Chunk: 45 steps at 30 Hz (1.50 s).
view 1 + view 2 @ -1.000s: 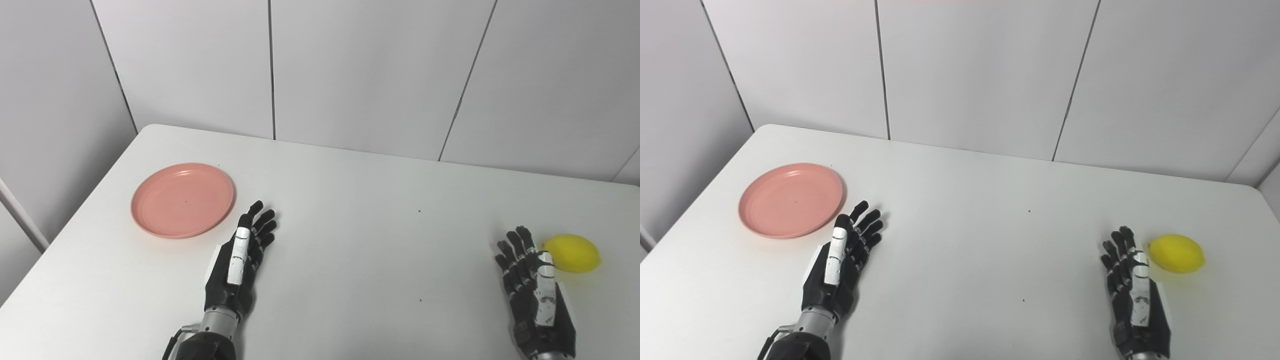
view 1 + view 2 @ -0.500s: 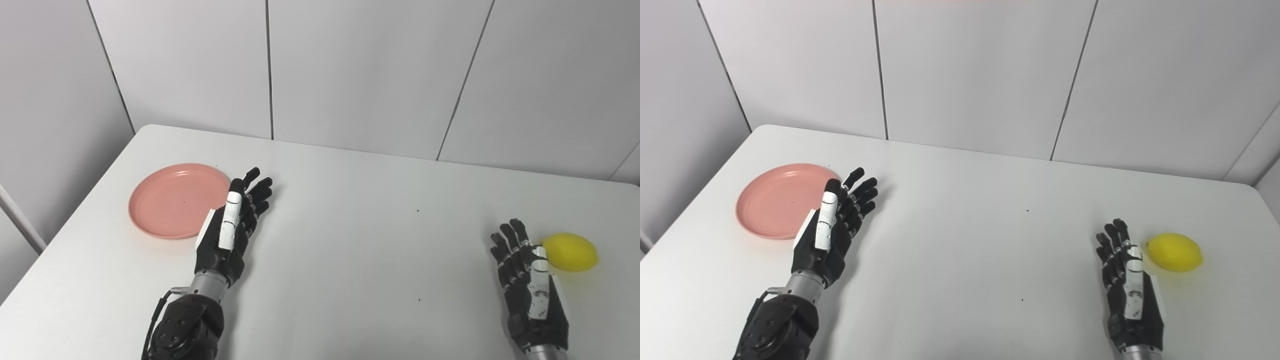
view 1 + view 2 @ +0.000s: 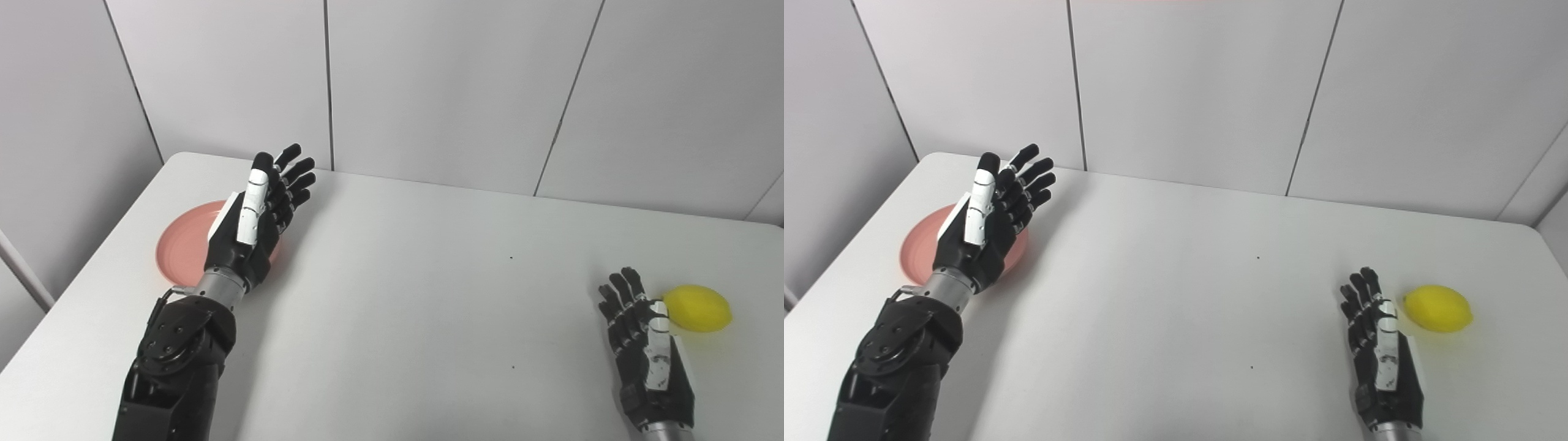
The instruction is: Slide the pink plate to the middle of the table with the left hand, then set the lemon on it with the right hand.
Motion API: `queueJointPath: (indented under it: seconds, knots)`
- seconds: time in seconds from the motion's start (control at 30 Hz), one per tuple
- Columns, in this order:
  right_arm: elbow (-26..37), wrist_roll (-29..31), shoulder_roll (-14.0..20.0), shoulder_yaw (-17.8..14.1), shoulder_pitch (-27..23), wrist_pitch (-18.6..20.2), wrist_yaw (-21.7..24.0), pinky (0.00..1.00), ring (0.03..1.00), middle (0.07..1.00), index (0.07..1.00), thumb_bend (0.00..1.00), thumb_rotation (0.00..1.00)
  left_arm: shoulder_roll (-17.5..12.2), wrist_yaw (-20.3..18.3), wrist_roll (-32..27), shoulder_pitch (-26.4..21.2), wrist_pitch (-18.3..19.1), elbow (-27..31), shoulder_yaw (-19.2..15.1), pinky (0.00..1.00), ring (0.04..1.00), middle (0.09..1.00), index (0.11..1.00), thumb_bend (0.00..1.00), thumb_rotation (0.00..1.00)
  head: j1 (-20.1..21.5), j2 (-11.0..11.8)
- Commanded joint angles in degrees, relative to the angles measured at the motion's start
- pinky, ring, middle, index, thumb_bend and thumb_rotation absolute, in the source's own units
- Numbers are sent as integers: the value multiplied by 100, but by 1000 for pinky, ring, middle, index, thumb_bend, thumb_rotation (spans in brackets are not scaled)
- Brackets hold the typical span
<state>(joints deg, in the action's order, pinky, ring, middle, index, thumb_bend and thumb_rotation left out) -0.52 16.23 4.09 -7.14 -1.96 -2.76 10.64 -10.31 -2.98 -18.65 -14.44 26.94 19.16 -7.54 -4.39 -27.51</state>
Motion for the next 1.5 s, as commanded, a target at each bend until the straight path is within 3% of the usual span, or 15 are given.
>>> queueJointPath:
  seconds: [0.0, 0.17, 0.27, 0.47, 0.6, 0.73, 0.93, 1.47]
  knots:
    - [-455, 79, -185, 91, 256, -234, 84, 1000, 955, 948, 965, 733, 988, -162, -154, -96, -321, -74, 51, -36, 938, 915, 913, 920, 770, 999, -12, -18]
    - [-451, 73, -181, 102, 259, -211, 90, 1000, 951, 942, 960, 732, 991, -462, -418, -216, -523, -228, -267, -207, 902, 901, 903, 917, 771, 1000, -11, -17]
    - [-438, 65, -196, 97, 261, -182, 58, 994, 947, 931, 953, 742, 978, -597, -536, -337, -643, -292, -483, -329, 842, 843, 851, 887, 790, 1000, -16, -15]
    - [-463, 79, -177, 108, 246, -172, 88, 1000, 955, 919, 953, 733, 987, -920, -832, -508, -1009, -680, -1485, -759, 780, 790, 801, 808, 871, 970, -30, -11]
    - [-420, 93, -181, 115, 268, -124, 83, 998, 952, 909, 953, 726, 992, -1179, -974, -417, -1172, -1046, -2044, -846, 780, 806, 813, 807, 847, 994, -15, -11]
    - [-397, 96, -188, 109, 282, -110, 67, 996, 947, 901, 947, 722, 986, -1383, -895, -436, -1467, -1015, -2499, -989, 793, 802, 814, 814, 853, 965, -5, -15]
    - [-430, 73, -182, 115, 268, -137, 64, 993, 945, 895, 945, 729, 987, -1535, -856, -427, -1669, -1057, -2876, -1125, 730, 765, 765, 770, 829, 985, -7, 0]
    - [-399, 90, -176, 112, 275, -115, 65, 990, 948, 895, 941, 723, 991, -1718, -551, -378, -1766, -975, -3117, -1439, 771, 768, 763, 778, 826, 965, -34, -24]
